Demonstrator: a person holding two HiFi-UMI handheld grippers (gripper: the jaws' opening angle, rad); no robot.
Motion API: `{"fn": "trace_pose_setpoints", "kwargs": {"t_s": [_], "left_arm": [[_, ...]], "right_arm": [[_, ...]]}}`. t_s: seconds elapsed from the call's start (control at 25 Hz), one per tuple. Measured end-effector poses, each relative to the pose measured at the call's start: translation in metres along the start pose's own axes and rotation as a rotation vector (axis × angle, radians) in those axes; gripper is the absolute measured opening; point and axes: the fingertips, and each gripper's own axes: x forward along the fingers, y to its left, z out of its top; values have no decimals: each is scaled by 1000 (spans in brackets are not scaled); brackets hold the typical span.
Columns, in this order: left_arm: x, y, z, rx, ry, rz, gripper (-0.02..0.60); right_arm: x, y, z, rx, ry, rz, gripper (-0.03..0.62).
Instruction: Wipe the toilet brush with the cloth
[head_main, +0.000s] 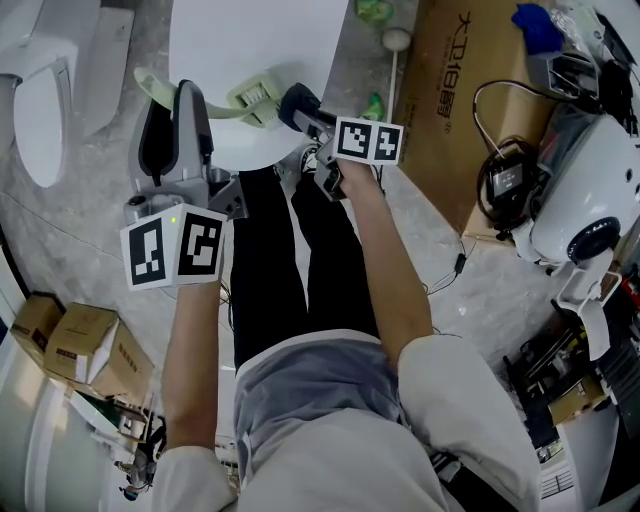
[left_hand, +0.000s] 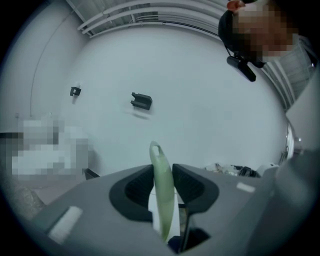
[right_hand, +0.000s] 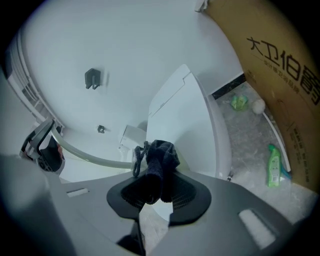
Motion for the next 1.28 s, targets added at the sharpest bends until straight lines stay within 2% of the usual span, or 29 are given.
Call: {"fn": "trace_pose_setpoints", "kwargs": {"t_s": [0.2,0.76,0.96,1.28], "left_arm": [[0,0,0,10,-1,-8,0],[0,-1,-2,11,-1,-21,0],[1,-2,-2,13,-2,-27,0],[2,-1,-4,5,4,-29,0]], "right_arm": [[7,-10,-2,75,-27,11,81],[5,-45,-22,95,-13,-95,80],[13,-52,-34,110,-3,-108,80],[25,-50,-52,203,-76,-97,80]]}}
